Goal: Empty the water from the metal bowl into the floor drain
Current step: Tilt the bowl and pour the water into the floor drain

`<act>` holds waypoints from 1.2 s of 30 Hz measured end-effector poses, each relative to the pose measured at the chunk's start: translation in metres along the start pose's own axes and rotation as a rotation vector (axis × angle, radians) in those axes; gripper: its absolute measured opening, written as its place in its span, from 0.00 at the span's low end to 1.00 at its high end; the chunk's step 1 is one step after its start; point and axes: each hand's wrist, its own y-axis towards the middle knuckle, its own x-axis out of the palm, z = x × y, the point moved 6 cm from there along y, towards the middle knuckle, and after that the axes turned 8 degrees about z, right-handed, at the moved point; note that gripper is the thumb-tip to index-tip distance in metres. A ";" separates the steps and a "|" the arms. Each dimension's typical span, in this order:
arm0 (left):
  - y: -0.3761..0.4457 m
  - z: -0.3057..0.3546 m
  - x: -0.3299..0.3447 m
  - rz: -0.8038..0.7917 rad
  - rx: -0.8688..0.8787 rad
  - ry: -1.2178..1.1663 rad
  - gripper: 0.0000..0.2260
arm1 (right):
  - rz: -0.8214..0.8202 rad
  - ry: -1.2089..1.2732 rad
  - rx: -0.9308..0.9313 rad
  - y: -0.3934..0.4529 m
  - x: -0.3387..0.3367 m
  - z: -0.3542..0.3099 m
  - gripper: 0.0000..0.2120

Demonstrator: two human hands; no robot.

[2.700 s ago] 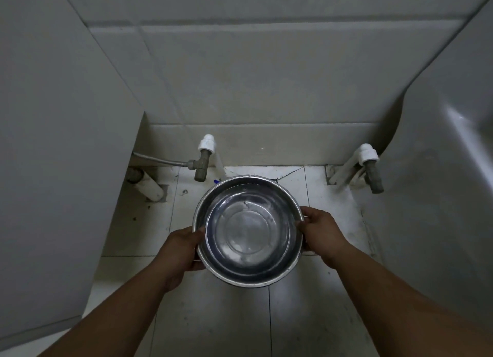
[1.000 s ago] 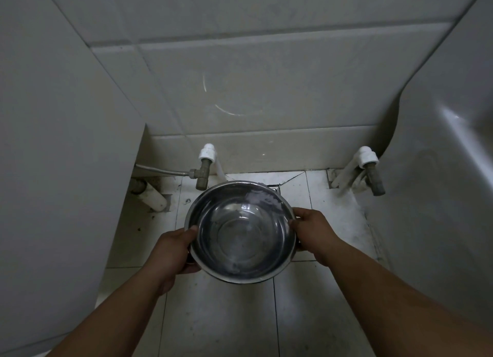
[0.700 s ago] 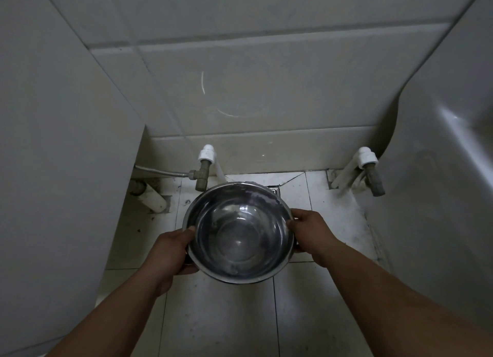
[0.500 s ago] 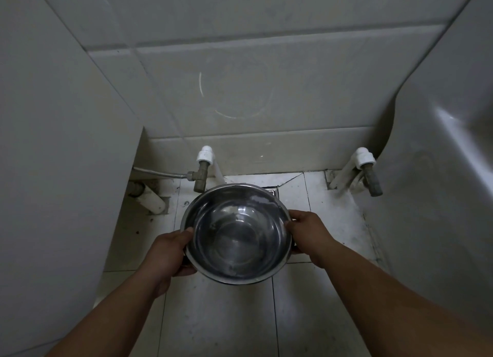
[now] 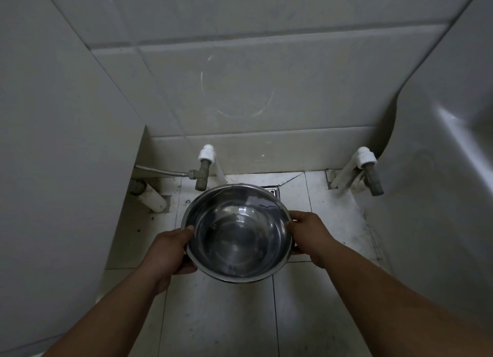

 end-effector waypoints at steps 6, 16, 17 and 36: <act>0.000 -0.002 -0.001 0.003 0.002 -0.009 0.16 | 0.004 -0.002 -0.007 0.000 0.001 -0.001 0.16; 0.001 0.000 -0.001 -0.004 0.001 -0.003 0.16 | 0.001 0.006 -0.003 0.000 0.001 -0.001 0.18; 0.001 0.001 -0.002 -0.001 0.001 -0.005 0.16 | 0.001 0.006 -0.002 0.000 0.001 -0.001 0.18; 0.003 0.003 -0.002 0.001 -0.001 -0.018 0.17 | 0.000 0.008 0.011 0.004 0.001 -0.001 0.18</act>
